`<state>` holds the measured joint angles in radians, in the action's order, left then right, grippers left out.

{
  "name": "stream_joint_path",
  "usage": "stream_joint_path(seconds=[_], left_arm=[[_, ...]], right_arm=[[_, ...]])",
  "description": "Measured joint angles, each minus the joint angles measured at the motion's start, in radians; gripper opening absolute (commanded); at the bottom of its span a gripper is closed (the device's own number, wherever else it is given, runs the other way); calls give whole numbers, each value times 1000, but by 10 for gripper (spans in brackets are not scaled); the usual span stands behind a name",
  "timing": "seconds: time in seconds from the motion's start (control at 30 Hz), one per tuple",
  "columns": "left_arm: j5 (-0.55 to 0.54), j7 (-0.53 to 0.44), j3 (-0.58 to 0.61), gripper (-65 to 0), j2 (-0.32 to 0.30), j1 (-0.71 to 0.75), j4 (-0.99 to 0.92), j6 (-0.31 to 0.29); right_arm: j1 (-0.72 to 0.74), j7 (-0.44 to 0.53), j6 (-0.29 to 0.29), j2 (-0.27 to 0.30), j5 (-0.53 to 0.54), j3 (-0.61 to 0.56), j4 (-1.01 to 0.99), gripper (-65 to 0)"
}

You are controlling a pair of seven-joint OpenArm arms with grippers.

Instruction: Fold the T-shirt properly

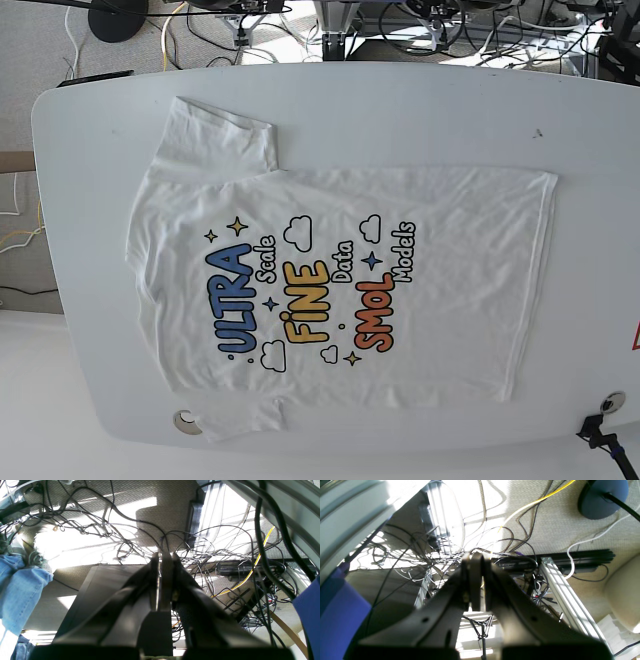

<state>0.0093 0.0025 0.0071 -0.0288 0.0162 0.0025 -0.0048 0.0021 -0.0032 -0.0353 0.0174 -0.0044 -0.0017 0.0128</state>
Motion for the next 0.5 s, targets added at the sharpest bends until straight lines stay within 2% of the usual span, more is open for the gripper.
stream_joint_path(seconds=[0.13,0.3,0.5], left_arm=[[0,-2,0,-632,-10,2,-1,4],[-3,-19,-4,-632,-17,57,27,4],[-8,-1,1,-646,-24,158,128,-2]], right_arm=[[-16,14,13,2,0,-5,-1,-644],[-76,22,62,17,5,-1,30,-645],[-179,12,50,53,11,-4,122,-641]])
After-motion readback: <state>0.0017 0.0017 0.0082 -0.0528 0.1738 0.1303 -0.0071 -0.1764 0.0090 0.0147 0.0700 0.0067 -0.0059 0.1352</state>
